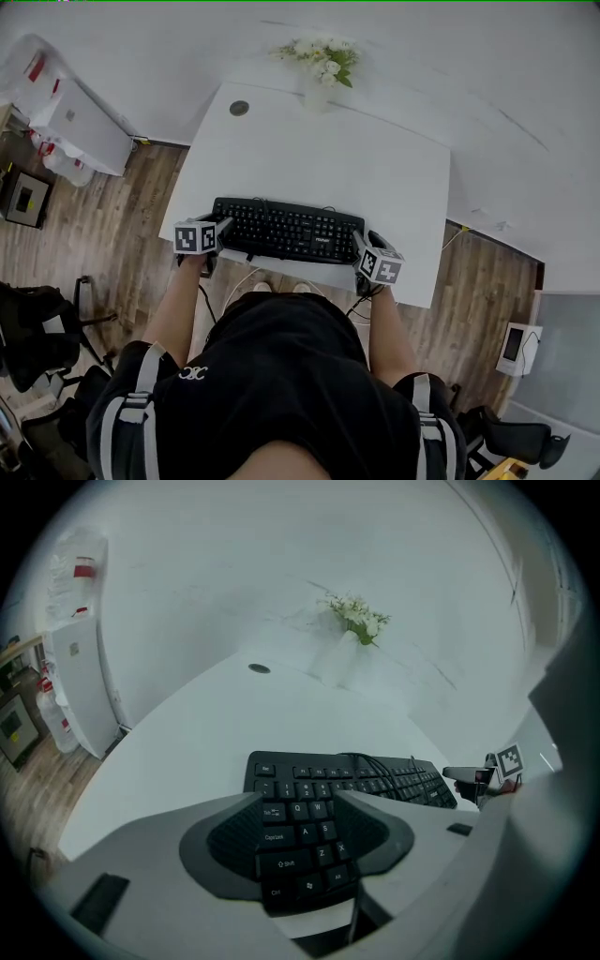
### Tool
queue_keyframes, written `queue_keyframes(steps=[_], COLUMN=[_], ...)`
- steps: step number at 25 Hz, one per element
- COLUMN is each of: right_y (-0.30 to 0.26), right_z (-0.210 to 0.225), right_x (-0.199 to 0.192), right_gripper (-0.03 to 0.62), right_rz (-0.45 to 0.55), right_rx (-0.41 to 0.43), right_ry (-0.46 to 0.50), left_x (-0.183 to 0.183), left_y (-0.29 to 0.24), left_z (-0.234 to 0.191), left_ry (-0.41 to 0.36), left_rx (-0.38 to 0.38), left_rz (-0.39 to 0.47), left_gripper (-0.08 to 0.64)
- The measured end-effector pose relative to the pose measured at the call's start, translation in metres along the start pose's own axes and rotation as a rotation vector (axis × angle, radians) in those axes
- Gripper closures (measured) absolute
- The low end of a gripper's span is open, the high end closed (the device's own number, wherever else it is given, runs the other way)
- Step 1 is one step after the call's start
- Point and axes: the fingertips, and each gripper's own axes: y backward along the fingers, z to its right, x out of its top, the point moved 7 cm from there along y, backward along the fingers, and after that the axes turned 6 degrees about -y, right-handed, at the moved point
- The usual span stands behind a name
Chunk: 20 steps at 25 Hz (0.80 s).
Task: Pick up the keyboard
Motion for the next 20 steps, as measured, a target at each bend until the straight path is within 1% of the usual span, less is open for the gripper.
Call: queue_keyframes(steps=[4, 7, 11, 12, 14, 17, 20], right_y=[-0.007, -0.009, -0.010, -0.009, -0.008, -0.011, -0.012], right_z=[0.002, 0.005, 0.005, 0.005, 0.004, 0.004, 0.004], right_x=[-0.005, -0.005, -0.005, -0.005, -0.007, -0.006, -0.008], right_gripper=[0.380, 0.377, 0.377, 0.377, 0.375, 0.374, 0.376], right_rz=[-0.045, -0.050, -0.050, -0.050, -0.052, -0.054, -0.058], right_rx=[0.024, 0.046, 0.105, 0.123, 0.144, 0.145, 0.134], right_ry=[-0.021, -0.044, -0.108, -0.127, -0.146, -0.145, -0.137], left_x=[0.002, 0.004, 0.005, 0.005, 0.005, 0.004, -0.002], left_y=[-0.003, -0.004, -0.002, -0.001, 0.001, -0.004, -0.010], left_z=[-0.003, -0.005, -0.008, -0.008, -0.009, -0.015, -0.018], left_ry=[0.007, 0.007, 0.019, 0.018, 0.000, -0.020, 0.003], left_rx=[-0.003, -0.003, 0.002, 0.011, 0.041, 0.055, 0.029], left_rz=[-0.011, -0.015, -0.013, -0.012, -0.016, -0.043, -0.057], left_gripper=[0.320, 0.353, 0.353, 0.353, 0.327, 0.325, 0.324])
